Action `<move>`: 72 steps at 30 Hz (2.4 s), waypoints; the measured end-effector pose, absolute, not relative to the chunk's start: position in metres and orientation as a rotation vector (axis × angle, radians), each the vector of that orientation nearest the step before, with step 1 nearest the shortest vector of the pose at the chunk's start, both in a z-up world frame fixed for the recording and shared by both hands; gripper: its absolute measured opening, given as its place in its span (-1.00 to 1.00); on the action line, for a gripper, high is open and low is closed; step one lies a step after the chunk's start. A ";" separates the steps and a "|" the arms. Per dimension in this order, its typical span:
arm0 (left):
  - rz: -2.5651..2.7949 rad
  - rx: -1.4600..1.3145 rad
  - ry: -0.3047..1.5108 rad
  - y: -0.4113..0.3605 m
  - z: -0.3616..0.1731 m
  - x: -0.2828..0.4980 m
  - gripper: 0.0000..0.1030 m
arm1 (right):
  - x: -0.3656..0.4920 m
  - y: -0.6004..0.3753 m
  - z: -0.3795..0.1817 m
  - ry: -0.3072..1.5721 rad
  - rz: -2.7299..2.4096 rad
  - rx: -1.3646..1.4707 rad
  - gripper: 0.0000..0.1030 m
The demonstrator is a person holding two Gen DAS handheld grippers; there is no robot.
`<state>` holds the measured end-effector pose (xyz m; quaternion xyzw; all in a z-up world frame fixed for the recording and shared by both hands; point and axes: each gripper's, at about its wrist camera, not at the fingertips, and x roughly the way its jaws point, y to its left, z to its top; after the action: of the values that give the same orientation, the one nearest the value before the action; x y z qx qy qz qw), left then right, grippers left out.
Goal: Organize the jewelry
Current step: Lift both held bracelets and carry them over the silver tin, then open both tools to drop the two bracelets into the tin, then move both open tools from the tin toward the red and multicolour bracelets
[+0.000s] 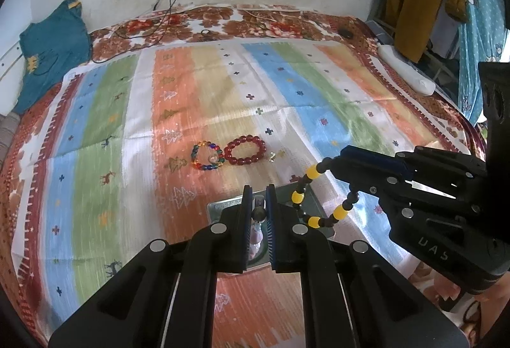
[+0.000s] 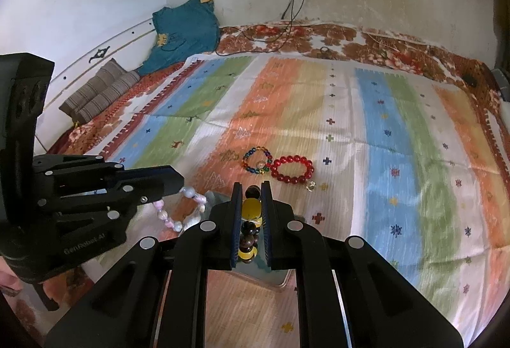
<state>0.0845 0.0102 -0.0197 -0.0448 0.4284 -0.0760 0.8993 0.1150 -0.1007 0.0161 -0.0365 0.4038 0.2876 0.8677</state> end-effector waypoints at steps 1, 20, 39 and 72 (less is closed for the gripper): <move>-0.157 -0.096 0.886 0.011 -0.020 0.084 -0.84 | 0.115 -0.102 0.015 0.848 0.596 -0.077 -0.75; -0.044 -0.154 0.899 0.036 -0.027 0.089 -0.25 | 0.138 -0.118 -0.002 0.919 0.460 -0.080 -0.14; 0.026 -0.172 0.923 0.053 -0.041 0.113 0.36 | 0.165 -0.114 -0.006 0.922 0.424 -0.088 0.24; 0.106 -0.112 1.022 0.081 -0.091 0.186 0.51 | 0.221 -0.108 -0.030 0.954 0.376 -0.128 0.45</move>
<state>0.1863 0.0814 -0.0907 -0.0534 0.4884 0.0505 0.8695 0.2213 -0.1080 -0.0302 -0.0610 0.4559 0.1796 0.8696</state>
